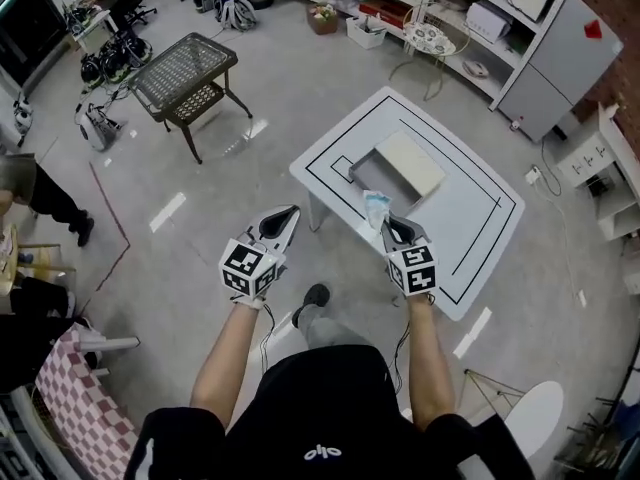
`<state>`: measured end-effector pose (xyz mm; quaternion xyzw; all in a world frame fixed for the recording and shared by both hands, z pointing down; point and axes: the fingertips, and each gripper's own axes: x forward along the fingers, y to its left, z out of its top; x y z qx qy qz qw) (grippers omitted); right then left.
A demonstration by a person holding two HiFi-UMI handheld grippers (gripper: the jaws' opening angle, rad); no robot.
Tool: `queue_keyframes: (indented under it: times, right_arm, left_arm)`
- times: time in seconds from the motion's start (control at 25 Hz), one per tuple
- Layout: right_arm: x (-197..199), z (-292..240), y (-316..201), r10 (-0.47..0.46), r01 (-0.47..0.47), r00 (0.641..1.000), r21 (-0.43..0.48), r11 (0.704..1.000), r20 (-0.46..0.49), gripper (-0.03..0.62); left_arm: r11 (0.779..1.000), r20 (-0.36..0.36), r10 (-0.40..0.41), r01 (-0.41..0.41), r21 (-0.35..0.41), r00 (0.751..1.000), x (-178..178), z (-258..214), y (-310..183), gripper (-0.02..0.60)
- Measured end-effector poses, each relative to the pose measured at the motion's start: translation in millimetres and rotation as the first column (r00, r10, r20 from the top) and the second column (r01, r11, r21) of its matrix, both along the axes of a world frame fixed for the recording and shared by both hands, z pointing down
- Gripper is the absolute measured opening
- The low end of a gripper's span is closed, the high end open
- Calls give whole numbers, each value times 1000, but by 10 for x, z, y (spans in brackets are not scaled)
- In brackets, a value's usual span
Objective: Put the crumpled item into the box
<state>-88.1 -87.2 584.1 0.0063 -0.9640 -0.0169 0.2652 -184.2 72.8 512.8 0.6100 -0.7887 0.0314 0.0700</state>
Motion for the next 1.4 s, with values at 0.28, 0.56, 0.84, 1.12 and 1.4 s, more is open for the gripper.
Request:
queue_keyframes:
  times: [0.28, 0.56, 0.84, 1.12, 1.4]
  right_arm:
    - [-647, 19, -206, 94, -93, 996, -26, 995, 4, 41]
    - [-1117, 25, -384, 157, -157, 988, -29, 987, 1, 41]
    - [-1263, 9, -688, 238, -238, 971, -31, 971, -8, 41]
    - [-1204, -80, -946, 335, -334, 942, -39, 942, 14, 41]
    - [-1013, -158, -1189, 485, -485, 875, -28, 874, -5, 41]
  left_arm:
    - [998, 23, 65, -64, -27, 998, -776, -64, -138, 8]
    - [993, 8, 109, -109, -44, 994, -1381, 13, -316, 8]
    - [982, 5, 186, -185, -44, 983, -1676, -10, -723, 8]
    - [956, 19, 294, -294, -26, 956, -1695, -108, -1259, 8]
    - [876, 10, 482, -482, -7, 876, -1569, -174, -1864, 7]
